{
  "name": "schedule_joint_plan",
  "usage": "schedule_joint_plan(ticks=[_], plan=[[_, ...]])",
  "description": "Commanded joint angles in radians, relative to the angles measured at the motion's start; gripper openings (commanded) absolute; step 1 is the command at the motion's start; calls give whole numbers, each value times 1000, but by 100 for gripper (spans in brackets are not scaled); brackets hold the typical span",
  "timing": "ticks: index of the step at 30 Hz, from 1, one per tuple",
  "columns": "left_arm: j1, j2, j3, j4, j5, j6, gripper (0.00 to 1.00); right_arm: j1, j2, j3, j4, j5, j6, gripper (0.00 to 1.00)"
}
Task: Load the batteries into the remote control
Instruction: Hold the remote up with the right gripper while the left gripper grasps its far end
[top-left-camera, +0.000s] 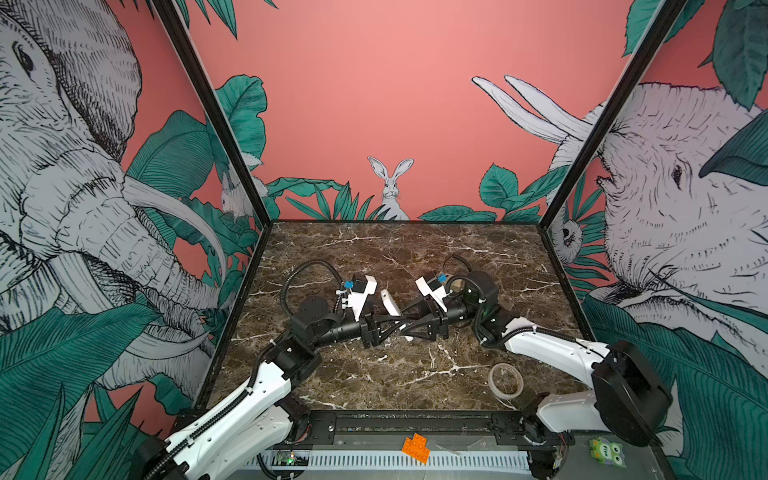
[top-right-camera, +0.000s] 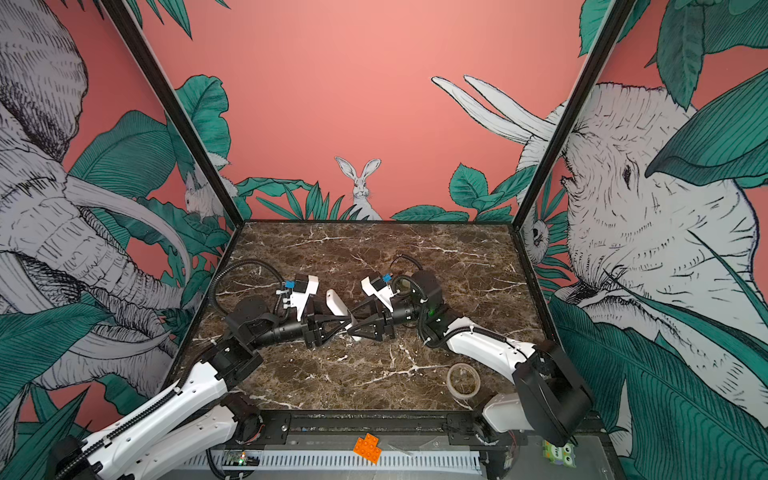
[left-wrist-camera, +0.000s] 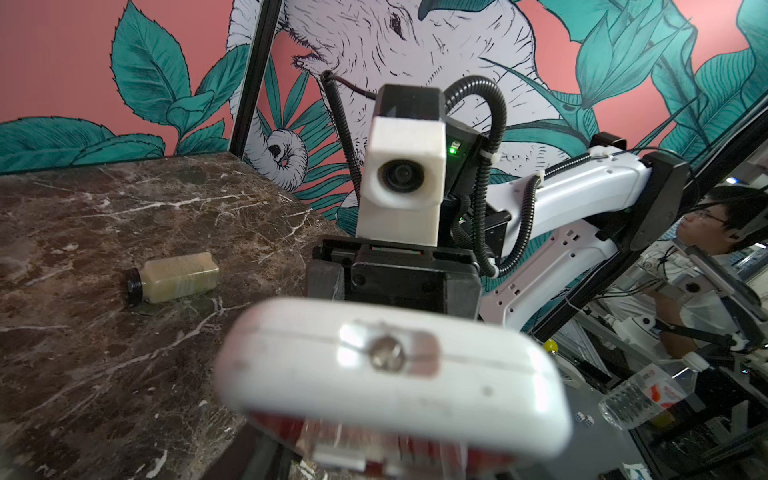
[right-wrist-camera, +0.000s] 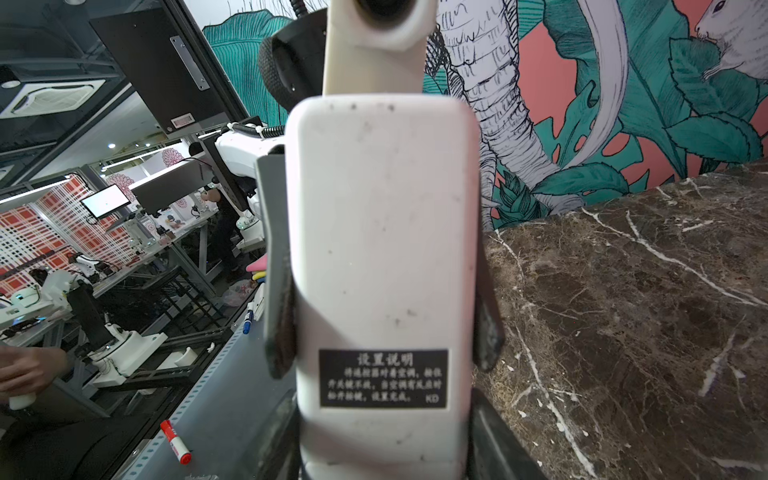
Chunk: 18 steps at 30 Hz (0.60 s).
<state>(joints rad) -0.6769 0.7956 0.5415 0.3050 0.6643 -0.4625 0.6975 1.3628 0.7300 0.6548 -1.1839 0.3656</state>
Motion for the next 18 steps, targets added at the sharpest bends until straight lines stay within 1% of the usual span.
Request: schedule_joint_plan(ticks=[1,10,13,18], plan=[[2,-6,25,29,8,-1,47,-3,4,-4,73,-21,-3,12],[2,0,20,32,2,-1,30,-3,-10,-14,58,-11,-18,12],[1,2,21,23,-3,5,25,-3,-5,-9,62,-11,-16,13],[1,5,23,8,-12,13,21,-4,-1,-7,76,-11,-9,13]])
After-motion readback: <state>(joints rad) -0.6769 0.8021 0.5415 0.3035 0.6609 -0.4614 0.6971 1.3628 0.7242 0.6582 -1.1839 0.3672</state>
